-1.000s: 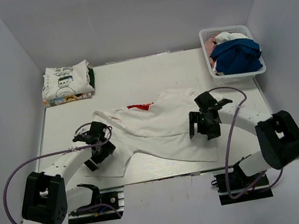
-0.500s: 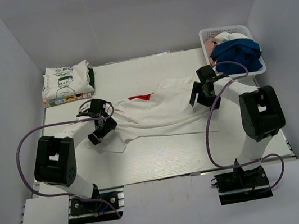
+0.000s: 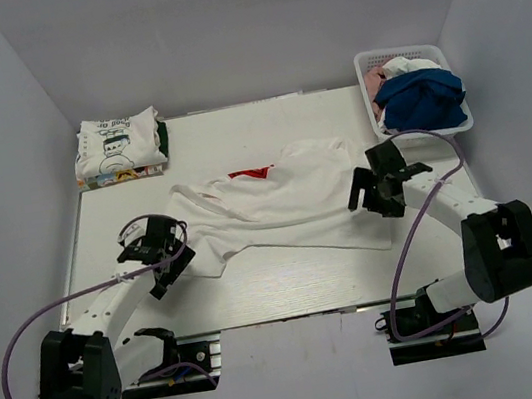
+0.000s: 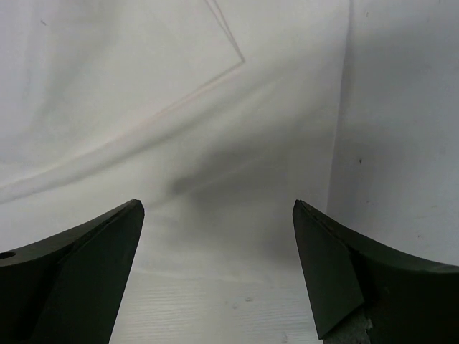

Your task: Fold and stack the t-shirts

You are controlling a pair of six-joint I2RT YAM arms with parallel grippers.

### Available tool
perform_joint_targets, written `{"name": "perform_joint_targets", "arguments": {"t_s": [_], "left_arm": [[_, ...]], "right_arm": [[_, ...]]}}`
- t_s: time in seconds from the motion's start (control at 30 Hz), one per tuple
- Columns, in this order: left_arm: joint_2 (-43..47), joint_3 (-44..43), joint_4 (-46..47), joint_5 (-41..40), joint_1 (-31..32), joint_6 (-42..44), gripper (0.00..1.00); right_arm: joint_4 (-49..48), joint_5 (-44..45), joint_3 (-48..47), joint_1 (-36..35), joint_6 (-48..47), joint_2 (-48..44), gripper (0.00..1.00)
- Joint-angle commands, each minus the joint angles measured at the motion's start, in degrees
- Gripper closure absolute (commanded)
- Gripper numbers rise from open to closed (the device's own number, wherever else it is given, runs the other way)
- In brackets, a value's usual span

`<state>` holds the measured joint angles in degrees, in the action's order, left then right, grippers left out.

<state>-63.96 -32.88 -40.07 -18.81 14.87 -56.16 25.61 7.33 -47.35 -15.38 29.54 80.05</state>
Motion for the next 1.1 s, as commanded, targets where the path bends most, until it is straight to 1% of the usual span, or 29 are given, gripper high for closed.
{"name": "perform_joint_targets", "arguments": {"t_s": [0.0,0.2,0.3,0.33,0.4,0.43,0.53,0.57,0.63,0.67,0.77,0.8,0.9,0.93,1.0,1.07], "left_arm": [[1.56,1.95,2.01,-5.09,-0.99,-2.73,0.0],[-5.46,0.72,5.79,-7.82,-5.28,-2.11,0.0],[-7.58,1.33,7.64,-6.15,-6.7,-1.58,0.0],[-8.54,1.85,10.78,-4.33,-7.4,-0.63,0.0],[-9.94,1.86,12.47,-1.86,-8.02,0.34,0.0],[-11.69,1.86,13.52,-1.24,-8.02,1.13,0.02],[-14.43,1.86,16.77,3.41,-8.02,4.12,0.35],[-16.09,1.86,18.96,4.91,-8.02,4.91,0.59],[-17.5,1.86,19.68,7.73,-8.02,5.62,0.9],[-18.12,1.86,19.68,8.26,-8.02,6.49,1.0],[-18.65,1.24,19.68,8.26,-8.02,7.12,1.0],[-17.61,1.24,19.68,8.26,-8.02,7.12,1.0],[-13.22,3.87,20.82,8.26,-7.49,7.12,1.0],[-11.81,4.4,20.83,8.26,-7.49,7.12,1.0],[-7.68,5.46,20.83,8.26,-7.49,7.12,1.0],[-5.39,6.16,19.96,7.56,-7.49,7.64,1.0]], "right_arm": [[0.58,-1.27,2.08,0.26,-0.8,-0.51,0.1],[4.0,-0.92,4.37,0.17,-0.63,-3.23,0.1],[4.28,-1.88,6.31,0.17,-0.54,-5.43,0.1],[4.1,-2.06,7.09,0.26,-0.45,-5.69,0.1],[4.45,-2.15,7.98,0.17,-0.1,-6.4,0.1],[4.28,-2.23,8.59,0.61,-0.18,-6.31,0.1],[2.79,-3.2,9.82,0.35,0.87,-5.17,0.1],[2.78,-3.38,10.0,0.26,1.31,-4.73,0.1],[3.04,-3.81,9.91,0.0,1.84,-3.5,0.1],[3.48,-3.82,9.56,0.17,1.92,-3.41,0.1],[5.06,-2.24,9.74,0.08,2.19,-3.85,0.1],[5.94,-1.89,9.21,0.08,2.19,-4.11,0.1],[8.83,1.1,7.99,-0.09,2.19,-6.48,0.1],[9.72,4.5,7.28,-0.09,2.45,-7.7,0.1],[12.44,5.58,6.49,-0.09,2.8,-8.33,0.1],[12.71,4.19,6.66,-0.27,2.72,-8.42,0.1]]}}
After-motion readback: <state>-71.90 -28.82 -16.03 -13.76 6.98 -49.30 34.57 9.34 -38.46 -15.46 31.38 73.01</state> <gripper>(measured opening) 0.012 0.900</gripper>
